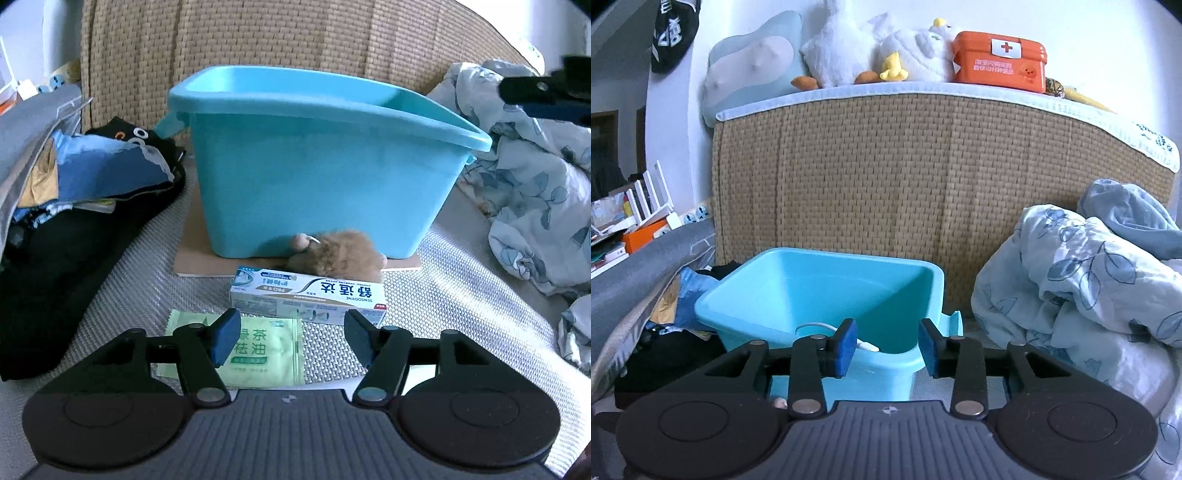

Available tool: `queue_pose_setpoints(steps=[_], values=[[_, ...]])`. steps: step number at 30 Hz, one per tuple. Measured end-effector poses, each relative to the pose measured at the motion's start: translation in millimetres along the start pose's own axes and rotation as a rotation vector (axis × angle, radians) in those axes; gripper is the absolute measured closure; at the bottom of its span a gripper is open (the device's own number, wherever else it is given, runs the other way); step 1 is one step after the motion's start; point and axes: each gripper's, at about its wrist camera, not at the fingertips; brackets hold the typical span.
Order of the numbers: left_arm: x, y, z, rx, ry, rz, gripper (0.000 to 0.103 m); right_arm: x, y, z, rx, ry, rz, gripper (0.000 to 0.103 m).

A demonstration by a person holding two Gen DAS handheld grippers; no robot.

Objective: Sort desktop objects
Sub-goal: 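Move the left gripper toward the brown plush mouse behind the toothpaste box, then close the left gripper on the brown plush mouse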

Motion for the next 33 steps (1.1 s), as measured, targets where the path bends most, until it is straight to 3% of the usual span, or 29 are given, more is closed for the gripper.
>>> queue_pose_setpoints(steps=[3,9,33], values=[[1.8,0.5,-0.1,0.004,-0.008,-0.008,0.030,-5.6,3.0,-1.6,-0.008,-0.009,0.001,0.058],[4.9,-1.3,-4.0,0.006,0.007,-0.025,0.028,-7.5,14.2,-8.7,0.066,-0.067,0.041,0.057],[32.8,-19.4,-27.7,0.056,-0.005,-0.038,0.026,-7.1,22.7,-26.1,0.076,-0.023,0.067,0.057]])
Point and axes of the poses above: each gripper's, at about its wrist camera, not at the fingertips, and x roughly the way its jaws point, z to its left, y to its underside
